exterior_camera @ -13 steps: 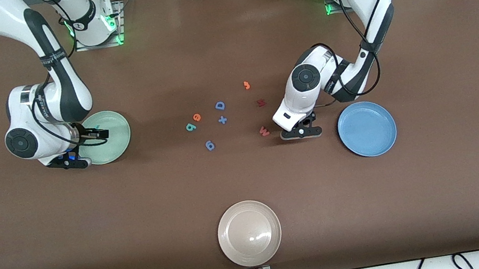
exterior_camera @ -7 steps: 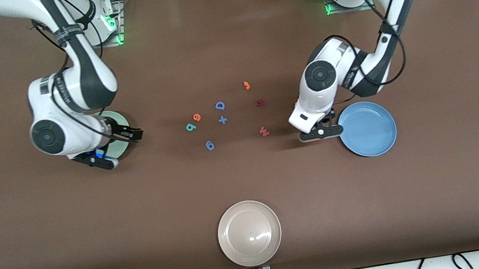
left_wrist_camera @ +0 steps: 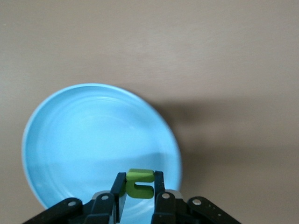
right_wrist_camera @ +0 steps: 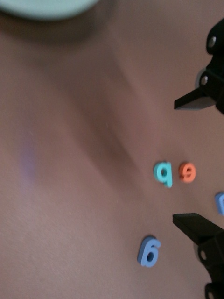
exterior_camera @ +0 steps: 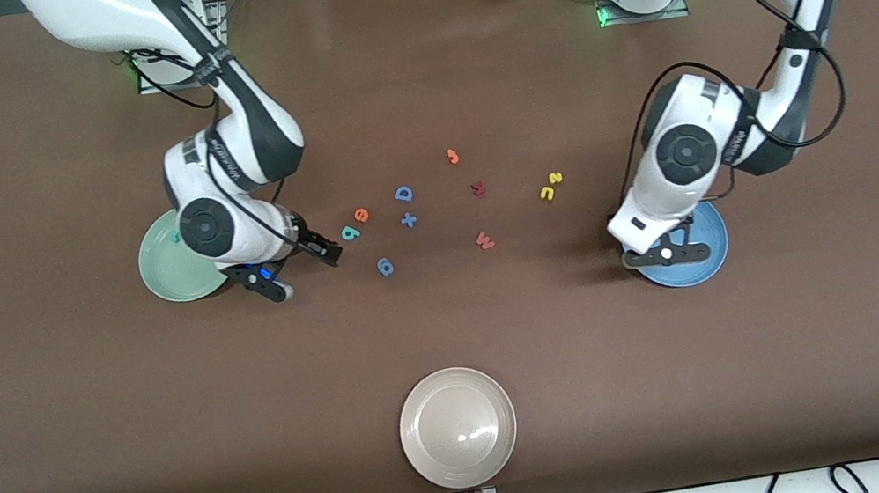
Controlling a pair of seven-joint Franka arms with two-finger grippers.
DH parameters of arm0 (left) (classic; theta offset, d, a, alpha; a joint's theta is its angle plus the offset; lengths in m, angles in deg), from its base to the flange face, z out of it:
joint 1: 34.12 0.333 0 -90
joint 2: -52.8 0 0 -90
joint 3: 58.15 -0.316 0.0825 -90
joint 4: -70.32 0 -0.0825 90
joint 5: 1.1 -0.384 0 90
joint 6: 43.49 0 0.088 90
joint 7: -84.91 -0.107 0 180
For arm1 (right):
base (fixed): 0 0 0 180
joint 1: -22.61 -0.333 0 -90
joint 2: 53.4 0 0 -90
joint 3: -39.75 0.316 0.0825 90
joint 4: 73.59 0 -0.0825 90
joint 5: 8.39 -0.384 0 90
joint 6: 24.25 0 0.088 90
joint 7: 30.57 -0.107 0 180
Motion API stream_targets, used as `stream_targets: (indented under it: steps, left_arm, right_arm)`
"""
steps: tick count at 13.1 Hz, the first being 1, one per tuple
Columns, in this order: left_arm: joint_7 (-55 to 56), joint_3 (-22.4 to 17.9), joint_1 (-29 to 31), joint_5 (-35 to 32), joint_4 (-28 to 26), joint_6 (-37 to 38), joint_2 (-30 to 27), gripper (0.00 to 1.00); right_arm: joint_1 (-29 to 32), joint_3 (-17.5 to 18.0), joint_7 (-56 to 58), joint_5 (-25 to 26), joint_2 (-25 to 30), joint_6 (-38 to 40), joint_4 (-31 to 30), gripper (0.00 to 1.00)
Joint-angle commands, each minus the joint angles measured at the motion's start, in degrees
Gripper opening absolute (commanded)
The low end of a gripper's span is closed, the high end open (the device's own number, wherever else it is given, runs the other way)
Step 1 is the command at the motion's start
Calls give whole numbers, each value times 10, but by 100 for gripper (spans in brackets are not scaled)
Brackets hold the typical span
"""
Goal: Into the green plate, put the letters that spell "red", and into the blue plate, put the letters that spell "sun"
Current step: 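Drop the green u on the blue plate while the right gripper grasps teal b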
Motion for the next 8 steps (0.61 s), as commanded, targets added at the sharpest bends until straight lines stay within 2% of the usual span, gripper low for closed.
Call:
stream_targets:
  steps: [1,5,6,8]
  left_arm:
    - [-23,5,9,-13,1,1,17,0]
    - [-25,5,11,-14,0,0,19,0]
    - [-25,5,13,-16,0,0,21,6]
    - [-27,3,15,-20,1,-2,28,5]
  right_arm:
    - [-14,6,-19,-11,-29,-40,10,98]
    - [-42,4,-20,-3,-45,-85,-7,97]
    - [-47,4,-20,-3,-46,-101,-18,97]
    - [-48,4,-16,0,-46,-110,-34,95]
